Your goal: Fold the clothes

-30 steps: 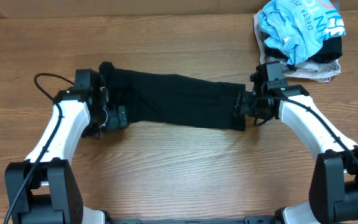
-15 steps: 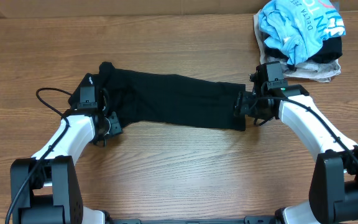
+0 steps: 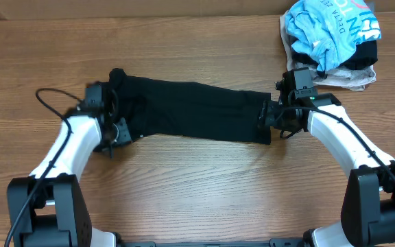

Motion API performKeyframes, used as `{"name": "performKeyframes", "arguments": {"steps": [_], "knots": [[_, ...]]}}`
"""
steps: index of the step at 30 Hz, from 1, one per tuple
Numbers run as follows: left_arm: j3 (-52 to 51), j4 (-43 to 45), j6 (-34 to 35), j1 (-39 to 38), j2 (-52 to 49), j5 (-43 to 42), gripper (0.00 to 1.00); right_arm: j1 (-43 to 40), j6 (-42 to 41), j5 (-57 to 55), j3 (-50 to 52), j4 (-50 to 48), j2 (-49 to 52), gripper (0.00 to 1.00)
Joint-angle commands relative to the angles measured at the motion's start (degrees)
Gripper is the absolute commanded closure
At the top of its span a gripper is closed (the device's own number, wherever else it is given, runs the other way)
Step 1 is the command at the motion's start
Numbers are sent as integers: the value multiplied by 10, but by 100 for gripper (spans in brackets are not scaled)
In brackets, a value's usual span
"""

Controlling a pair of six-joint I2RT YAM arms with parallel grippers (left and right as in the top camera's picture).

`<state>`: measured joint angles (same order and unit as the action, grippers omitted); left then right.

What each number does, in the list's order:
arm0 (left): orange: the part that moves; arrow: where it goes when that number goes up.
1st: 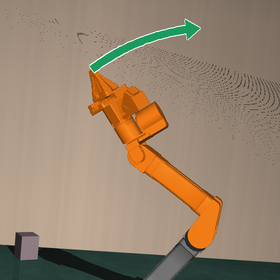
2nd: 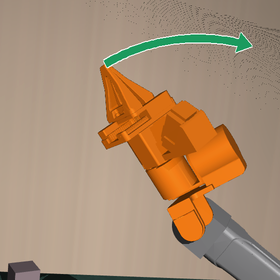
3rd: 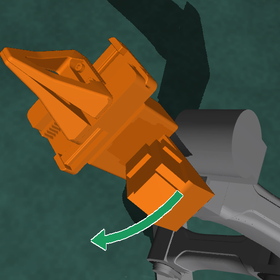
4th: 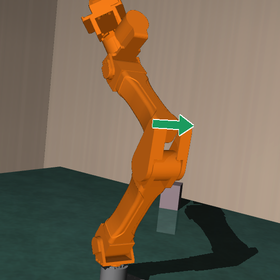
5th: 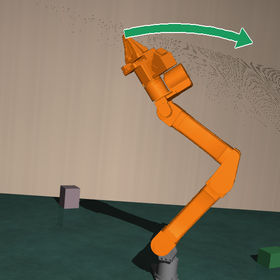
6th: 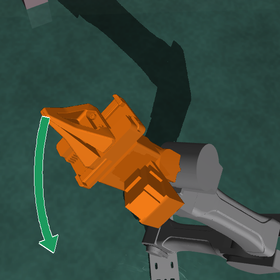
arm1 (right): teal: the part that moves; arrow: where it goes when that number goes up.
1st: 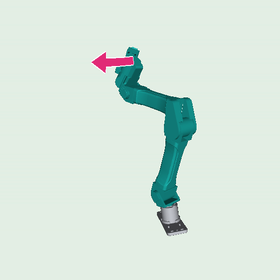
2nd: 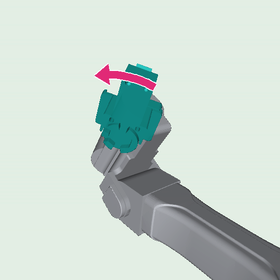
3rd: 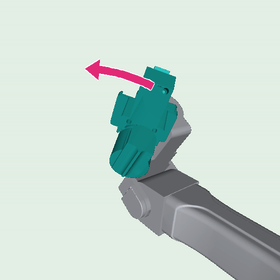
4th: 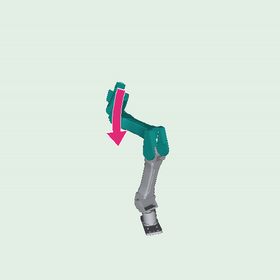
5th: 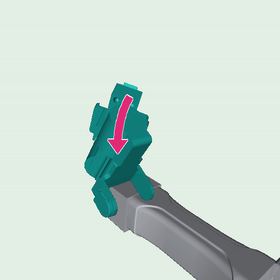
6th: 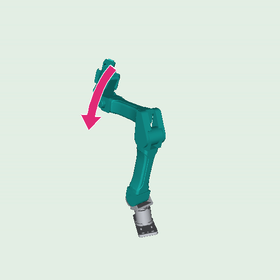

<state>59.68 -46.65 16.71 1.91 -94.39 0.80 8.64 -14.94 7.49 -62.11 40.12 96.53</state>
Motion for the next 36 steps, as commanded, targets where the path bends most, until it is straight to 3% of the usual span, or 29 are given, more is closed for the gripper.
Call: {"name": "performKeyframes", "arguments": {"steps": [1,7,10,19,20,21,22,24,29,33,36], "knots": [[99,-70,-56,0,8,14,96,-1,4,2,-14,-2,-16,31],[158,-126,-79,0,8,72,96,-1,4,3,-14,-4,-16,31],[156,-80,-80,0,-1,114,96,-1,4,3,-14,-4,-16,31],[155,59,-80,0,-49,116,92,-1,4,3,-14,-3,-16,31],[155,69,-80,0,-57,116,90,-1,4,3,-14,-3,-16,31],[155,80,-80,0,-68,116,78,-1,4,3,-14,-3,-16,31],[155,89,-80,0,-78,116,47,-1,4,3,-14,-3,-16,31],[155,103,-80,0,-101,116,0,-1,4,3,-14,-3,-16,31],[163,72,-90,1,-118,107,0,-1,4,3,-14,-1,-16,31],[239,-40,-90,2,-109,85,0,-2,4,-6,-13,5,-16,31],[355,-161,-91,4,-108,83,0,-5,5,-28,-13,4,-8,27]]}}
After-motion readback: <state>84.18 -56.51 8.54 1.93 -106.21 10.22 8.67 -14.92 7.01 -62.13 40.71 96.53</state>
